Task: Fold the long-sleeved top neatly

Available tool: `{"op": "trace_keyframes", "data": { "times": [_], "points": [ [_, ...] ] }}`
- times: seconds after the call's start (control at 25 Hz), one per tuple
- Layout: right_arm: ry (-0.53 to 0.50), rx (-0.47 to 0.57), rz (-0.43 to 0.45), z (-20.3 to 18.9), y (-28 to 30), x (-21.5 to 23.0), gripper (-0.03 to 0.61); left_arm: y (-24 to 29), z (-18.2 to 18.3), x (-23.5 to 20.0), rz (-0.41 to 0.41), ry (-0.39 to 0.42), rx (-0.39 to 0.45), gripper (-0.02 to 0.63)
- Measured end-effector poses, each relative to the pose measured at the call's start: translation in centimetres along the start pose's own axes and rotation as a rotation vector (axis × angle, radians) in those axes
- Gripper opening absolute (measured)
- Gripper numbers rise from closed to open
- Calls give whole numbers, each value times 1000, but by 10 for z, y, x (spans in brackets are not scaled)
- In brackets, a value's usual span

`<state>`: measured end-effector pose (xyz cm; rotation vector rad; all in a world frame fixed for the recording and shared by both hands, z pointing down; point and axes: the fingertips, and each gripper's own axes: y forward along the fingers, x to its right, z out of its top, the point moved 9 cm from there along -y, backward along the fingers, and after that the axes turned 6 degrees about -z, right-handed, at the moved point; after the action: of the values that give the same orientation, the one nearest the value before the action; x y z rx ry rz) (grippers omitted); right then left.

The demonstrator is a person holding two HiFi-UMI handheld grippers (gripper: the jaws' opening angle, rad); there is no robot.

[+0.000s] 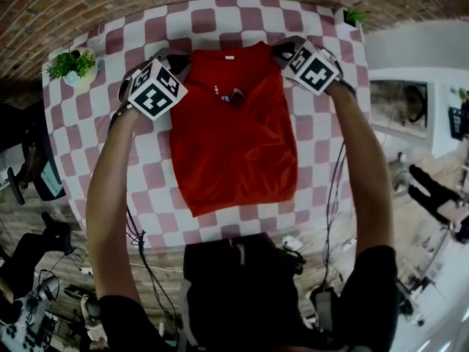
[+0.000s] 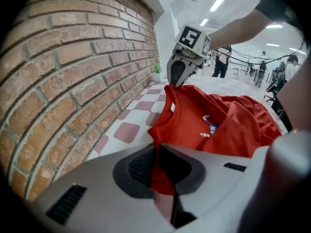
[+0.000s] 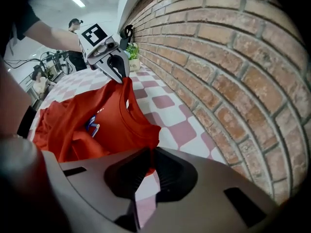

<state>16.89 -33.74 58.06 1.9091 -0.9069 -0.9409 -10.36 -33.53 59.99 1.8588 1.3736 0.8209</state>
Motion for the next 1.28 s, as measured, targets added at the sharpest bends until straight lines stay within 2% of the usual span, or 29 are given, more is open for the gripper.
{"op": "trace_keyframes", "data": {
  "times": [0.24, 0.44, 0.8, 1.28],
  "points": [
    [-42, 62, -92, 19, -41, 4, 34, -43, 18, 8, 90, 43, 58, 31],
    [-87, 100, -128, 23, -84, -14, 34, -78, 31, 38, 146, 90, 71, 31],
    [-138, 216, -196, 8, -159, -71, 32, -138, 47, 115, 249, 182, 97, 31],
    [-151, 308, -220, -37, -224, -167, 31, -178, 39, 237, 326, 184, 155, 31]
  ]
}}
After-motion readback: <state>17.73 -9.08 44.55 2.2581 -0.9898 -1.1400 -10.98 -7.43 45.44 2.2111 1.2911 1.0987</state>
